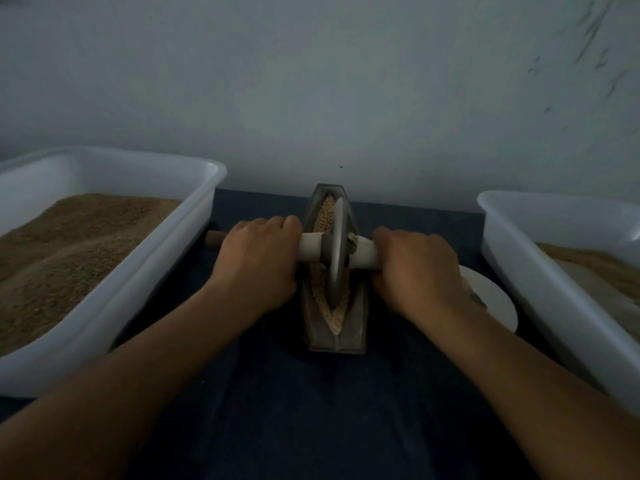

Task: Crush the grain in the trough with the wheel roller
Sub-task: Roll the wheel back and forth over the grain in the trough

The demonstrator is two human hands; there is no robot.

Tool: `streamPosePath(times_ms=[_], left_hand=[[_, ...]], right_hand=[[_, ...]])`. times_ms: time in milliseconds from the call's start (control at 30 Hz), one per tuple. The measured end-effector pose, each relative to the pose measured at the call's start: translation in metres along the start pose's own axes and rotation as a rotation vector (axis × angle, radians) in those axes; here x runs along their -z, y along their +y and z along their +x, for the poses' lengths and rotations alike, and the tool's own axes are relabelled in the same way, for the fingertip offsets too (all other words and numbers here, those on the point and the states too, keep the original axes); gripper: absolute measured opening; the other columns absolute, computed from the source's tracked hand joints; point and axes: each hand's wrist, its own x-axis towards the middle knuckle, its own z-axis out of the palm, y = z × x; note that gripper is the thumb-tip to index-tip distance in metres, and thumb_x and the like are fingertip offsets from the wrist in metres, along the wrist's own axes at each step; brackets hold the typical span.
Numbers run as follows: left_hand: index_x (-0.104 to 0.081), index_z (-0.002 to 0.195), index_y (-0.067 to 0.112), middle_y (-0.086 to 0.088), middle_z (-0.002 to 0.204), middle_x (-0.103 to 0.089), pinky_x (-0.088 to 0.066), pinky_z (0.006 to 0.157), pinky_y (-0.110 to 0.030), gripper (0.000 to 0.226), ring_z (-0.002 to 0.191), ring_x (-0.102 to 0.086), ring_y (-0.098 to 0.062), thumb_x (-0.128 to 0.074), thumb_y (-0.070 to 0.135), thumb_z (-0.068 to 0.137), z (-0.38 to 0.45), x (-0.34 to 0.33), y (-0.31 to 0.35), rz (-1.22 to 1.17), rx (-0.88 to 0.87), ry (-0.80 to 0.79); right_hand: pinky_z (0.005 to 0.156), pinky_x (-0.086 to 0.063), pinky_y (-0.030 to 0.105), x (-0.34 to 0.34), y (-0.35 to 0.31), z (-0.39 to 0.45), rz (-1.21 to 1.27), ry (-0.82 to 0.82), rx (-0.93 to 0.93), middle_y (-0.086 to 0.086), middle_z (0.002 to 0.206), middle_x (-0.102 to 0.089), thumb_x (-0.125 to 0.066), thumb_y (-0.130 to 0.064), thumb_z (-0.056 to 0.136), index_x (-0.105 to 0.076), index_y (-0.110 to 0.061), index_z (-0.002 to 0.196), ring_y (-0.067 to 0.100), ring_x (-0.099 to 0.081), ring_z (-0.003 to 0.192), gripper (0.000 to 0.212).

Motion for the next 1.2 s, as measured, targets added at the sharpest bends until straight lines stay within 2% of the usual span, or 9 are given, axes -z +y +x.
streamPosePath(times_ms=[100,233,300,433,567,867,1033,1133,1200], left_hand=[[-0.044,0.111,0.026,0.003,0.106,-0.057,-0.045,0.085,-0.038,0.048,0.093,-0.056,-0.017,-0.075,0.036,0.075,0.020,-0.007,-0.003,0.002,-0.008,-0.096],[-0.043,0.118,0.023,-0.002,0.113,-0.058,-0.043,0.087,-0.042,0.056,0.102,-0.057,-0.023,-0.075,0.035,0.075,0.050,-0.014,-0.011,0.048,-0.015,-0.148],[-0.043,0.118,0.023,-0.003,0.112,-0.059,-0.040,0.084,-0.042,0.054,0.102,-0.058,-0.025,-0.075,0.034,0.076,0.065,-0.018,-0.014,0.056,-0.003,-0.163],[-0.044,0.116,0.023,-0.004,0.106,-0.061,-0.037,0.076,-0.041,0.048,0.096,-0.059,-0.027,-0.073,0.032,0.079,0.088,-0.026,-0.020,0.048,0.031,-0.201],[-0.047,0.114,0.021,-0.005,0.103,-0.062,-0.037,0.073,-0.038,0.040,0.088,-0.058,-0.024,-0.071,0.029,0.083,0.091,-0.033,-0.022,0.022,0.055,-0.160],[-0.041,0.096,0.020,-0.001,0.090,-0.063,-0.032,0.067,-0.032,0.029,0.075,-0.059,-0.020,-0.067,0.027,0.084,0.053,-0.033,-0.008,0.194,0.067,0.009],[-0.043,0.097,0.021,0.000,0.091,-0.062,-0.034,0.067,-0.031,0.027,0.078,-0.060,-0.018,-0.066,0.028,0.085,0.031,-0.019,-0.001,0.218,0.016,0.045],[-0.038,0.093,0.023,0.002,0.091,-0.061,-0.038,0.076,-0.032,0.031,0.081,-0.058,-0.016,-0.067,0.029,0.084,0.012,-0.008,0.006,0.215,-0.019,0.066],[-0.042,0.095,0.022,0.002,0.092,-0.061,-0.040,0.094,-0.032,0.029,0.085,-0.059,-0.017,-0.068,0.026,0.083,0.001,-0.002,0.012,0.212,-0.028,0.089]], right_hand=[[0.055,-0.023,0.032,-0.014,0.004,0.013,-0.015,-0.032,-0.017,-0.002,0.078,-0.062,-0.064,-0.032,0.079,-0.055,-0.023,0.091,0.024,-0.058,0.068,0.018],[0.050,-0.020,0.027,-0.028,0.009,0.039,0.004,-0.086,-0.068,-0.003,0.083,-0.066,-0.067,-0.038,0.078,-0.061,-0.030,0.096,0.021,-0.060,0.072,0.020],[0.048,-0.017,0.025,-0.032,0.012,0.055,0.049,-0.166,-0.096,-0.003,0.089,-0.066,-0.067,-0.037,0.079,-0.063,-0.031,0.096,0.020,-0.059,0.074,0.018],[0.054,-0.033,0.025,-0.033,0.017,0.085,0.073,-0.290,-0.098,0.000,0.097,-0.067,-0.066,-0.036,0.081,-0.066,-0.031,0.099,0.021,-0.059,0.079,0.019],[0.049,-0.026,0.024,-0.030,0.016,0.096,0.032,-0.353,-0.098,0.000,0.098,-0.065,-0.066,-0.035,0.083,-0.066,-0.032,0.106,0.018,-0.049,0.071,0.023],[0.058,-0.034,0.027,-0.020,0.012,0.060,0.038,-0.239,-0.073,0.001,0.090,-0.066,-0.066,-0.034,0.079,-0.064,-0.028,0.092,0.024,-0.062,0.081,0.015],[0.049,-0.021,0.027,-0.006,0.005,0.024,0.042,-0.149,-0.040,0.001,0.080,-0.062,-0.066,-0.037,0.080,-0.061,-0.026,0.096,0.025,-0.057,0.069,0.020],[0.047,-0.015,0.028,0.001,0.002,0.005,0.021,-0.114,-0.049,-0.005,0.070,-0.049,-0.064,-0.037,0.083,-0.055,-0.024,0.091,0.019,-0.041,0.060,0.018],[0.047,-0.013,0.029,0.007,0.000,-0.005,0.016,-0.100,-0.049,-0.008,0.068,-0.042,-0.063,-0.036,0.084,-0.048,-0.025,0.086,0.016,-0.036,0.059,0.019]])
